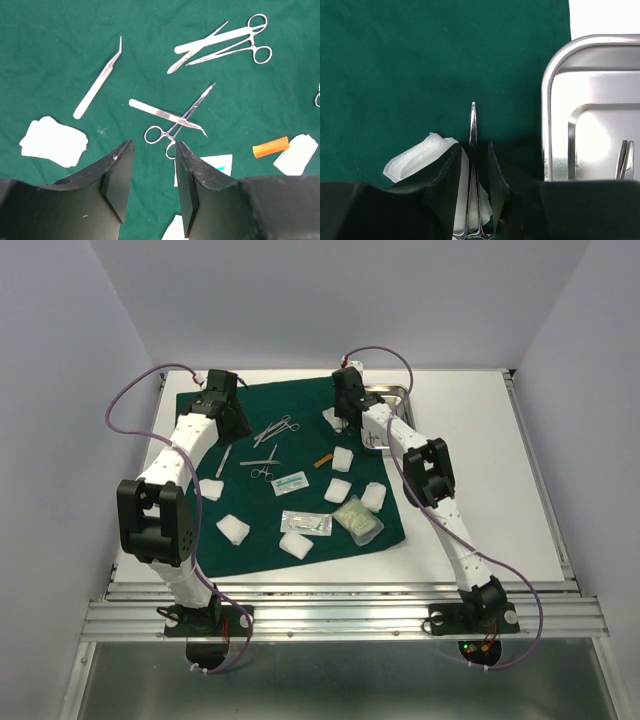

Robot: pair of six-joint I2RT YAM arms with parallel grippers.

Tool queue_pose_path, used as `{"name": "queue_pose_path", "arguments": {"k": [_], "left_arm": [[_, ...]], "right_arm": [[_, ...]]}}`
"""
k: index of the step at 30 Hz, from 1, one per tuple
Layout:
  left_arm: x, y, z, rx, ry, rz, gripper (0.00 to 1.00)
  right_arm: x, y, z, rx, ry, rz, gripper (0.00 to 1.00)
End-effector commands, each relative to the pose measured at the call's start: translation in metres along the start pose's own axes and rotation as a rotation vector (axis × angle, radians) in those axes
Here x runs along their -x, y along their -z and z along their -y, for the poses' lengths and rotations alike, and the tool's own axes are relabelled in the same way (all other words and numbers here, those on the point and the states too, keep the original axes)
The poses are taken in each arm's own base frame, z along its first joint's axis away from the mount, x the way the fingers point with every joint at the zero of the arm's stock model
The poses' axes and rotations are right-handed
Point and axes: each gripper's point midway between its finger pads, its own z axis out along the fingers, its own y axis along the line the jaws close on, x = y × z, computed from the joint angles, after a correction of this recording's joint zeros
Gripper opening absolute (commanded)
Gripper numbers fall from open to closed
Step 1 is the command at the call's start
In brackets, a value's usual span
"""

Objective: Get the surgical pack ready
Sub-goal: Pick up the medical item from the surgical kit.

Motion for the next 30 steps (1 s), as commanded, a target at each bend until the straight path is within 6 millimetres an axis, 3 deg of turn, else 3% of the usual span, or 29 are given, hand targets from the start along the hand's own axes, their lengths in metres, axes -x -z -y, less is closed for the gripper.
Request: {"name": "queue_pose_path", "arguments": {"k": [1,7,13,30], "left_arm": [[0.005,-0.001,0.001,0.002,-0.016,0.005,0.49],[0.003,-0.007,0.001,0.005,-0.024,-0.004,0.49],[0.003,-0.009,0.002,0.002,-0.029,-0.011,0.49],[0.005,-0.008,0.003,-0.002,-0.025,-0.005,0.49]], "right_arm": [[0.035,0.0,-0.004,0.004,-0.061,0.108,0.33],[0.038,0.002,-0.005,0.01,-0.068,0.115,0.22],[0.054,0.015,-0.008,0.033,-0.086,0.144,0.09],[0.107,0.075,-0.013,0.108,-0.127,0.219,0.04]]}}
